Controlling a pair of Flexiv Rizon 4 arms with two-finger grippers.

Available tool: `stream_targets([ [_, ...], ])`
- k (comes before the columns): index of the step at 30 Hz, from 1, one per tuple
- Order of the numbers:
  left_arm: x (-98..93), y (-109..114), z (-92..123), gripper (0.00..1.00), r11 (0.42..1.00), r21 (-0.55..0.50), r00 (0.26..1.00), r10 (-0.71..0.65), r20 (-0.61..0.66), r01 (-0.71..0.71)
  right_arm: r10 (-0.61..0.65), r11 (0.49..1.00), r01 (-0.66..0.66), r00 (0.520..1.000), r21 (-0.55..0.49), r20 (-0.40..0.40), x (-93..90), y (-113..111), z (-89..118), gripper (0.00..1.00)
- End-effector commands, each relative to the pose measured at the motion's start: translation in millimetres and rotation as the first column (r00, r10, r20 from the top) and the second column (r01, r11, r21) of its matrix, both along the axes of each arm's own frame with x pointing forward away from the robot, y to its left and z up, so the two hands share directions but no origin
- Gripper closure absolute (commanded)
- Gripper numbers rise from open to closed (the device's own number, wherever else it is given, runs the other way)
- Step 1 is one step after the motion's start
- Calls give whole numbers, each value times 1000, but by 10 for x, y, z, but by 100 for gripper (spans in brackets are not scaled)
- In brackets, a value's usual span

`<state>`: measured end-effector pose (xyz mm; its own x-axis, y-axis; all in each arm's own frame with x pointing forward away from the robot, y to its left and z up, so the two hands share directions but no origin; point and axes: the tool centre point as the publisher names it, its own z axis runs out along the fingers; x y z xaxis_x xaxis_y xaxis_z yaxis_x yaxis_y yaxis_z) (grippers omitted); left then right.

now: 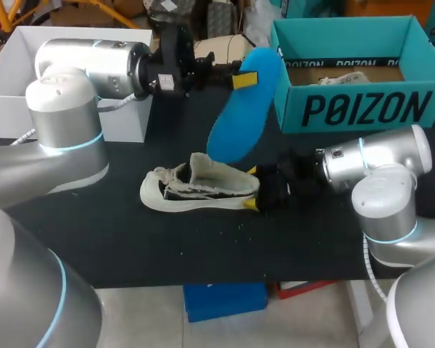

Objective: Take the shoe out of the shoebox, open the shoe tongue, remove and reinsert the insole, then place the shoe into the shoebox

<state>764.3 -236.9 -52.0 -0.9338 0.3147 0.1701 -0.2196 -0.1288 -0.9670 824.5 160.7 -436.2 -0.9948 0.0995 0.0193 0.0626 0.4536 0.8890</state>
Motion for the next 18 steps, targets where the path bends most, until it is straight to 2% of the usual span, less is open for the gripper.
stream_targets([
  [1,-187,131,124,100,993,13,992,119,-35,-118,0,1000,0,1000,-1,-1,5,1,-26,100],
  [10,-216,182,434,100,972,-3,972,234,-27,-235,0,1000,0,1000,-1,-1,5,1,-26,100],
  [18,-237,110,674,100,971,-19,970,236,-56,-237,0,1000,0,1000,-1,-1,5,1,-26,100],
])
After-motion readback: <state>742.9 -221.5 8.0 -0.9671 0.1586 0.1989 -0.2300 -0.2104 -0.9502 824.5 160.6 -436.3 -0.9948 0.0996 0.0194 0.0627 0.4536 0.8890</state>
